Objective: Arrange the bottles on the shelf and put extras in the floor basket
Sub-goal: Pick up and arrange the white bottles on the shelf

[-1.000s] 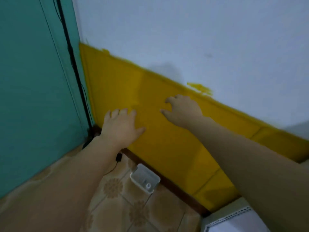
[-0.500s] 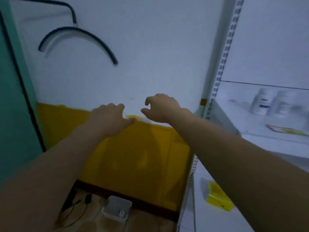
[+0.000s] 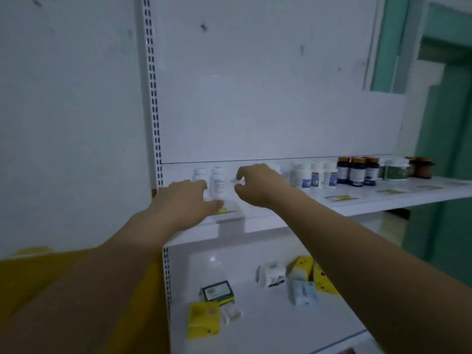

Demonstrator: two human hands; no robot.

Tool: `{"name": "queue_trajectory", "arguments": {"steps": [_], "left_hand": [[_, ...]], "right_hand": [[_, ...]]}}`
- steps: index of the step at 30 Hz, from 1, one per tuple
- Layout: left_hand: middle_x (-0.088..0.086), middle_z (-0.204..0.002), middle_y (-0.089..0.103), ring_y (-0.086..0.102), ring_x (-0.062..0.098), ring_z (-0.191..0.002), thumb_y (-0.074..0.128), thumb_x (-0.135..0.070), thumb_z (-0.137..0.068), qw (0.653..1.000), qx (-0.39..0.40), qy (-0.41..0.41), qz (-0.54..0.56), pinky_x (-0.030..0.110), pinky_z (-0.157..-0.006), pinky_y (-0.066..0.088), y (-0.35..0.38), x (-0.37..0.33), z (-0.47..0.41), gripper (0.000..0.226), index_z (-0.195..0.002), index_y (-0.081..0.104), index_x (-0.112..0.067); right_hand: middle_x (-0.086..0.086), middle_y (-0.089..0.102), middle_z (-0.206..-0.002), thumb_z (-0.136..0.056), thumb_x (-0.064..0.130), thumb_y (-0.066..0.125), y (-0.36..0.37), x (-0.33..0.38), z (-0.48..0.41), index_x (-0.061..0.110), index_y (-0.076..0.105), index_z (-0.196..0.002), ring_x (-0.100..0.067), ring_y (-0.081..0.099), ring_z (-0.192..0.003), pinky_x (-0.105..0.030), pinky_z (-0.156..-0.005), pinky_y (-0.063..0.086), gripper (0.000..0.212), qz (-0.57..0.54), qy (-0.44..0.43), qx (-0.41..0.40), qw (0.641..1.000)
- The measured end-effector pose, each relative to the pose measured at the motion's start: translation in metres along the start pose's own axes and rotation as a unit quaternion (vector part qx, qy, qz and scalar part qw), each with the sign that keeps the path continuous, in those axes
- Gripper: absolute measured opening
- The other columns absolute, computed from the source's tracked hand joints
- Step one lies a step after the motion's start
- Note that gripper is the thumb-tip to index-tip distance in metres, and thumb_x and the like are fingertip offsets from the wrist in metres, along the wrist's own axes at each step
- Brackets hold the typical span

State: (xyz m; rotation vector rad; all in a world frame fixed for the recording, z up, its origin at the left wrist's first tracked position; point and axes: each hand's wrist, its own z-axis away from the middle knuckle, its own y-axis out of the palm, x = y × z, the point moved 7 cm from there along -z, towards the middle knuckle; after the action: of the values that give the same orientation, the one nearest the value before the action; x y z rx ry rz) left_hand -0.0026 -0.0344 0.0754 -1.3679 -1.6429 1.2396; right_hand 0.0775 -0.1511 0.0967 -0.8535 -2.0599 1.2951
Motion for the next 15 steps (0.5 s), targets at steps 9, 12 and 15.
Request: {"name": "queue_trajectory", "arguments": {"steps": [9,12,15], "left_hand": [[0.007,-0.137,0.048,0.048,0.025,-0.121,0.037,-0.064,-0.089,1.000,-0.004,-0.015,-0.005,0.038,-0.095,0.043,0.051,-0.081,-0.082,0.066,-0.137,0.042,-0.020],[0.005,-0.136,0.049,0.049,0.024,-0.120,0.038,-0.064,-0.089,0.999,0.000,-0.050,-0.018,0.037,-0.096,0.042,0.057,-0.066,-0.088,0.064,-0.134,0.045,-0.020],[0.004,-0.129,0.054,0.052,0.024,-0.113,0.038,-0.064,-0.088,0.995,0.013,-0.092,-0.047,0.036,-0.092,0.043,0.059,-0.035,-0.088,0.060,-0.129,0.048,-0.022]], "right_hand": [[-0.011,0.060,-0.114,-0.093,0.026,0.047,0.016,-0.130,-0.043,0.013,0.057,-0.116,-0.027,0.057,-0.098,-0.036,-0.083,0.049,0.029,-0.018,0.016,0.005,1.000],[-0.012,0.057,-0.119,-0.094,0.029,0.046,0.034,-0.124,-0.066,0.012,0.053,-0.122,-0.028,0.055,-0.102,-0.035,-0.082,0.046,0.033,-0.040,-0.019,0.025,0.999],[-0.012,0.055,-0.127,-0.095,0.030,0.046,0.050,-0.103,-0.086,0.015,0.049,-0.130,-0.028,0.055,-0.107,-0.039,-0.090,0.049,0.038,-0.078,-0.055,0.039,0.995]]}}
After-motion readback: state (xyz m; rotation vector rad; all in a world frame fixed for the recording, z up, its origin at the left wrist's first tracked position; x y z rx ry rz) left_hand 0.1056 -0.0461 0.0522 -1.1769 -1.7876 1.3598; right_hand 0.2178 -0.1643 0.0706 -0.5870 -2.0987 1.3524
